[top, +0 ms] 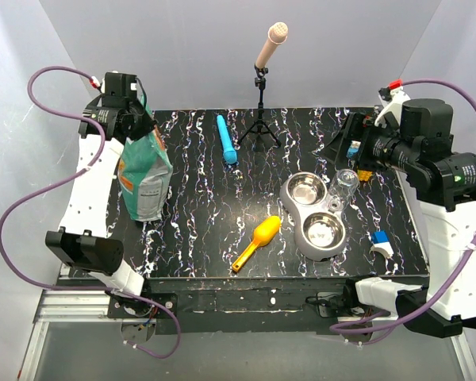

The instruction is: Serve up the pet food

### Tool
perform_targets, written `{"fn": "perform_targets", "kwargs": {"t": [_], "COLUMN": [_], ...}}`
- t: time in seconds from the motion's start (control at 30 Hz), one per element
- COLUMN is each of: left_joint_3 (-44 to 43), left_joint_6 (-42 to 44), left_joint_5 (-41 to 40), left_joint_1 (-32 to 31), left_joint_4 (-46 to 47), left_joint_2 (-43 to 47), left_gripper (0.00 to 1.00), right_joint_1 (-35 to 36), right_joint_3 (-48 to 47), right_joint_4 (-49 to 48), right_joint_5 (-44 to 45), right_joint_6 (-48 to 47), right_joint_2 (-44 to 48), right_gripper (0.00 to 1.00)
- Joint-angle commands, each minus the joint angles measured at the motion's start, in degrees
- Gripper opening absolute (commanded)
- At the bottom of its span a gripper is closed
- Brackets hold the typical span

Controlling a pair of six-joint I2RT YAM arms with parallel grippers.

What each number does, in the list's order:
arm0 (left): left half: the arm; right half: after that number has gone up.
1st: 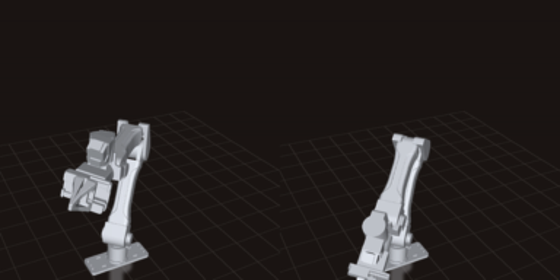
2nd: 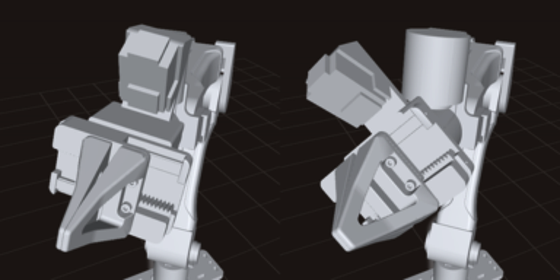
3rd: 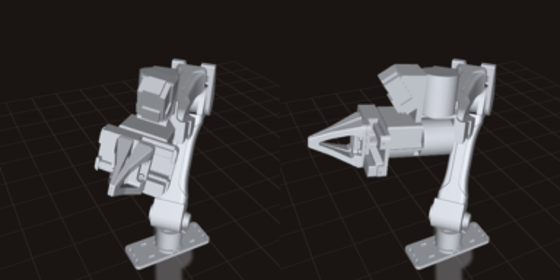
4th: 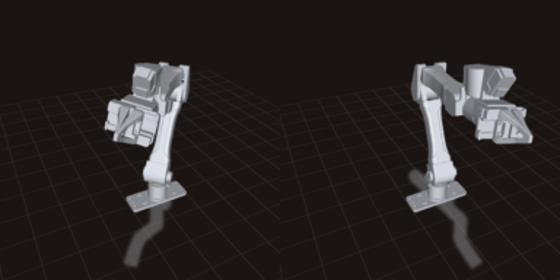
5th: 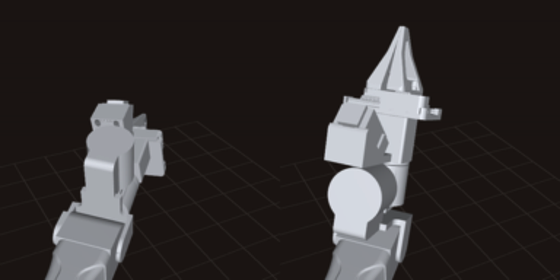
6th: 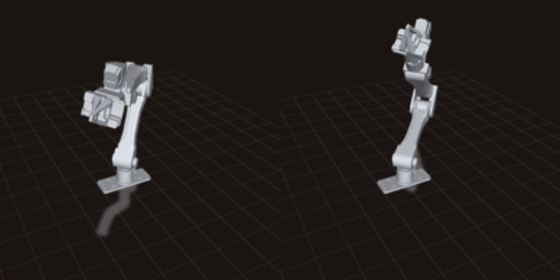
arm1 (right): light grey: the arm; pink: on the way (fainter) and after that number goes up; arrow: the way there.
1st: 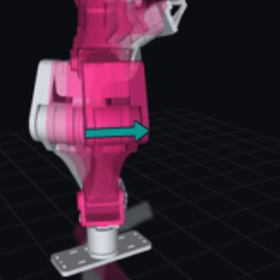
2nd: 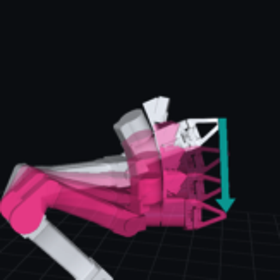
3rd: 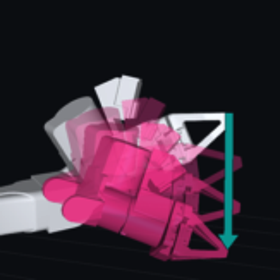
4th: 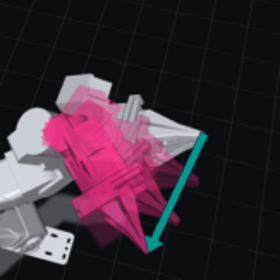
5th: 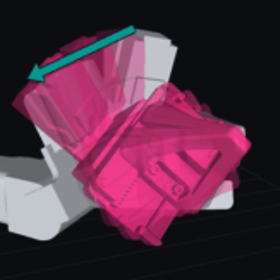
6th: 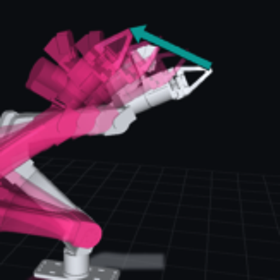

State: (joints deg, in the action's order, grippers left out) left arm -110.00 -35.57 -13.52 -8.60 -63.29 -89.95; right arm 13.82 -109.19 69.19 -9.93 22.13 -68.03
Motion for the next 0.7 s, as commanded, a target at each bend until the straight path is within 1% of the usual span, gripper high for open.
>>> {"fn": "perform_targets", "kwargs": {"t": [0.0, 0.1, 0.17, 0.27, 0.33, 0.43, 0.57, 0.67], "left_joint_3": [-5.5, -7.2, -6.5, -3.7, -2.7, -2.9, -0.7, -2.1], "left_joint_6": [-8.0, -9.9, -11.5, -12.7, -12.2, -11.7, -13.4, -13.8], "left_joint_5": [12.3, 13.5, 16.9, 17.7, 18.0, 22.3, 29.5, 32.0], "left_joint_1": [-2.0, -4.5, -6.0, -8.6, -8.6, -9.1, -10.8, -11.3], "left_joint_4": [3.9, 0.8, 0.4, 0.4, -0.3, -1.1, 2.0, 1.9], "left_joint_2": [-0.3, -0.9, -0.5, 1.8, 2.8, 3.8, 5.7, 6.4], "left_gripper": [0.0, 0.0, 0.0, 0.0, 0.0, 0.0, 0.0, 0.0], "right_joint_1": [-0.2, 0.5, 1.6, 4.0, 5.9, 10.2, 14.7, 17.0], "right_joint_3": [0.9, 1.1, 1.1, 3.4, 4.9, 6.4, 8.4, 8.7], "right_joint_4": [-2.0, -2.3, -2.7, -5.0, -7.2, -10.8, -17.3, -20.3], "right_joint_5": [-3.9, -5.9, -6.3, -6.9, -7.2, -6.9, -9.4, -9.6], "right_joint_6": [-0.3, 0.0, 0.5, 1.8, 3.2, 6.1, 11.7, 15.7], "right_joint_2": [-0.9, -2.2, -3.1, -3.6, -4.1, -5.3, -7.6, -9.4], "right_gripper": [0.98, 0.98, 0.98, 0.97, 0.96, 0.95, 0.94, 0.93]}}
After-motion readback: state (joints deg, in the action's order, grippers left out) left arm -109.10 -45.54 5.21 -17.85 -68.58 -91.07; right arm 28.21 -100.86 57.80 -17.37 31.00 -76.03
